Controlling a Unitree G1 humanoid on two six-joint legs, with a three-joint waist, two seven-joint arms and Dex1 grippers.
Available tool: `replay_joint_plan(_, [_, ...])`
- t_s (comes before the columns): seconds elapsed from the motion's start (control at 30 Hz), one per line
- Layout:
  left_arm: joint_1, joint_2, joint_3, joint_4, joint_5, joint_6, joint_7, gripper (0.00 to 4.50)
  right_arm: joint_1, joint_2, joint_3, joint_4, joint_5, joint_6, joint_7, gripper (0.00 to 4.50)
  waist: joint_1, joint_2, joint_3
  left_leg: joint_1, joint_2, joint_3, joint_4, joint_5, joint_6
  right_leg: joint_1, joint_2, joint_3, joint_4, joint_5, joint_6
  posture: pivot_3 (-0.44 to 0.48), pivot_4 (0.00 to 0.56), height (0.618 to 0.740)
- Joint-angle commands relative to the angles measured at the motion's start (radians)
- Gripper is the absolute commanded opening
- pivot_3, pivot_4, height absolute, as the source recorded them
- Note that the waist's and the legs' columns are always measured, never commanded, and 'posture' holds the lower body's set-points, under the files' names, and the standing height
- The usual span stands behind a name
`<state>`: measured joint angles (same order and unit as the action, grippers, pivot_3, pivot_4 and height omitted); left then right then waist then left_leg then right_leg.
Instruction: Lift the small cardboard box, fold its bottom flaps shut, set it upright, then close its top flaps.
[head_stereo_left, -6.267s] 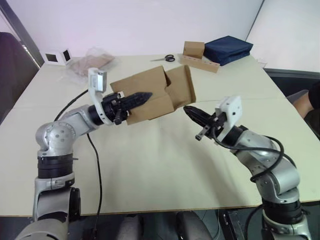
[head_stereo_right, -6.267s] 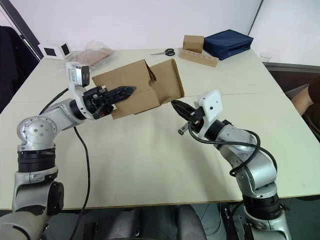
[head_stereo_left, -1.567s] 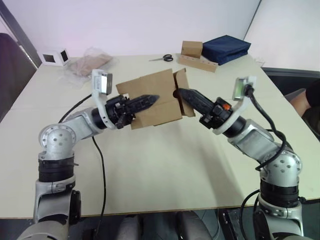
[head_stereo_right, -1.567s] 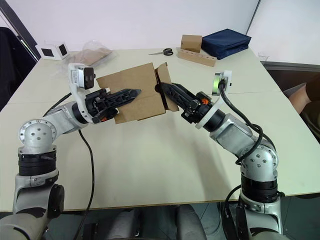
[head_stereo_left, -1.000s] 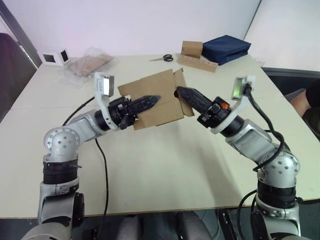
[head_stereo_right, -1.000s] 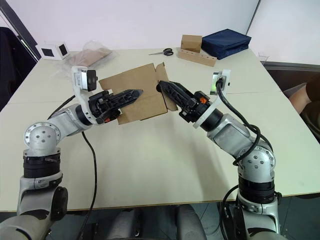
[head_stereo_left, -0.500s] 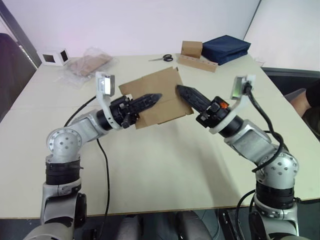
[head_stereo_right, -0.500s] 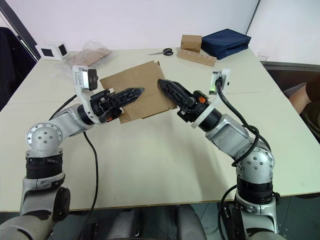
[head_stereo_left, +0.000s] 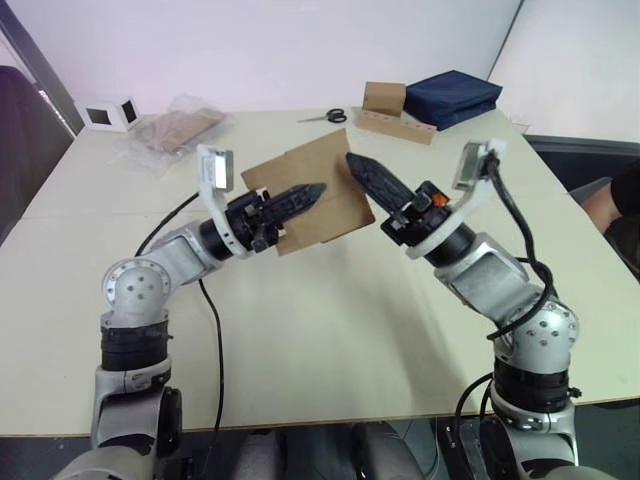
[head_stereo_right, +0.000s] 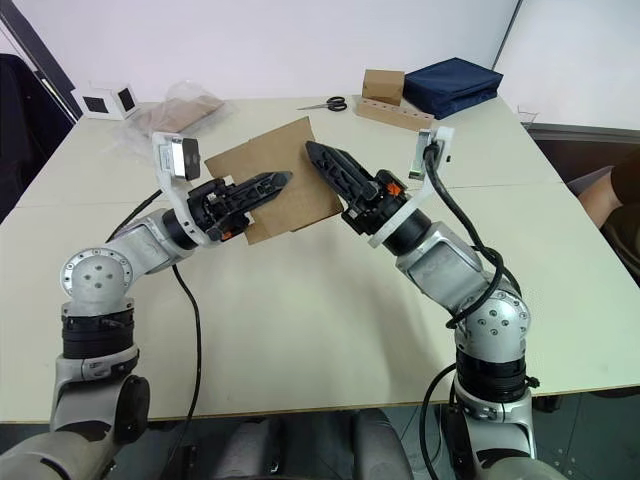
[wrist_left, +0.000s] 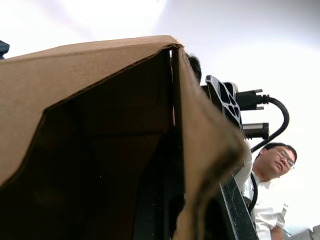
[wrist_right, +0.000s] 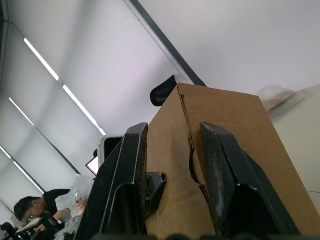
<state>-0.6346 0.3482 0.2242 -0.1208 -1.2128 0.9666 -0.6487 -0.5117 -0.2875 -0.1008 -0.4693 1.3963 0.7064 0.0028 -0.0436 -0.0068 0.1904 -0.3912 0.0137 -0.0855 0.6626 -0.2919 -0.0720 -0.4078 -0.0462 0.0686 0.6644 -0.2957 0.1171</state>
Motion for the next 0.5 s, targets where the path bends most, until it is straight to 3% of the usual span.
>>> replay_joint_plan(0.03, [-0.028,-0.009,0.015,-0.033,-0.04,-0.009,0.011,0.0,-0.008,0.0,0.051,-0.047,0.002,0.025,0.032,1.62,0.0,0.0,0.0,0.0,0.0,0.0,0.0,0.0,0.0,0.0,0.0,0.0,0.0,0.0,0.0,0.0,0.15,0.74])
replay_joint_plan(0.5, [-0.015,0.034,0.031,-0.042,-0.087,0.007,0.014,0.0,-0.009,-0.179,-0.103,0.032,0.018,0.046,0.123,1.62,0.001,0.0,0.0,0.0,0.0,0.0,0.0,0.0,0.0,0.0,0.0,0.0,0.0,0.0,0.0,0.0,0.15,0.74])
